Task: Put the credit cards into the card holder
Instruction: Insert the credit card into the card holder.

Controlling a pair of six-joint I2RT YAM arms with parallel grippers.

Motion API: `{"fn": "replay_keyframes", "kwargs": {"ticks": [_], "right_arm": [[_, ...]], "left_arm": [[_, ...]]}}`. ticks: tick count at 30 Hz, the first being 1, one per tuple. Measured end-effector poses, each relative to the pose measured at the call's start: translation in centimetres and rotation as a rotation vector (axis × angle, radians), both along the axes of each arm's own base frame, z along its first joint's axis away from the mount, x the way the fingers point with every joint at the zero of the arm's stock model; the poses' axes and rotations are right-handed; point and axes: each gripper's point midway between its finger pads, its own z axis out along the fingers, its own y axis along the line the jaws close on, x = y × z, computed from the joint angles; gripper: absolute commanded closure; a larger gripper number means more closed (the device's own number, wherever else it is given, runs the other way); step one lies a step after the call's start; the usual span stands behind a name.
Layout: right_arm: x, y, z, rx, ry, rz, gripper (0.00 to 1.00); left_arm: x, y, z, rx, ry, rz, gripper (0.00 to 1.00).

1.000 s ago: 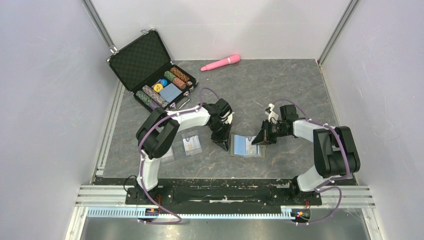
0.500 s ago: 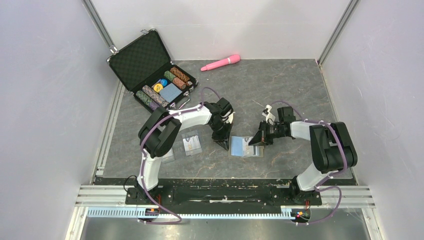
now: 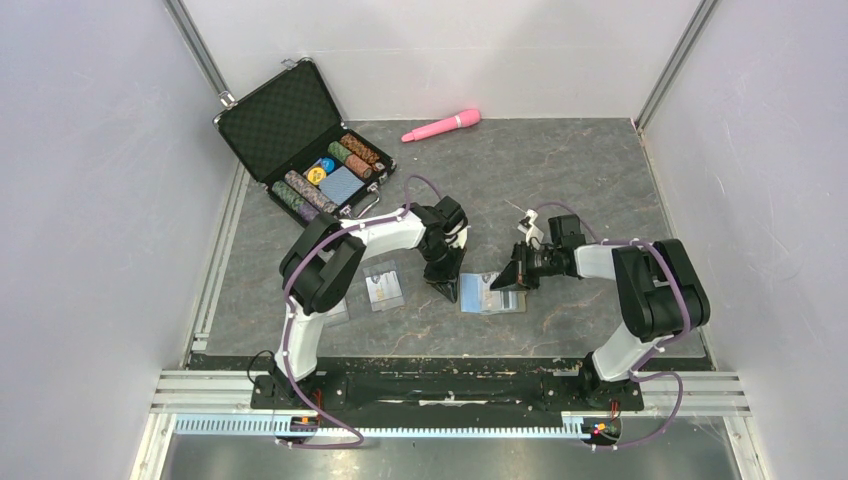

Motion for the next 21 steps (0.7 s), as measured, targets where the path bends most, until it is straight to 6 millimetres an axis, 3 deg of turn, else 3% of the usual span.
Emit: {"fn": "replay_keyframes", "kwargs": {"ticks": [12, 21], "right_arm": [[0.0, 1.8, -0.3, 0.010, -0.030, 0.016, 1.00], [-0.5, 2.8, -0.6, 0.006, -0.029, 0.018, 0.86]], "left_arm": [[-0.4, 0.1, -0.1, 0.012, 0.014, -0.006, 0.93], [-0.8, 0.4, -0.1, 0.028, 0.031, -0.008, 0.94]]}}
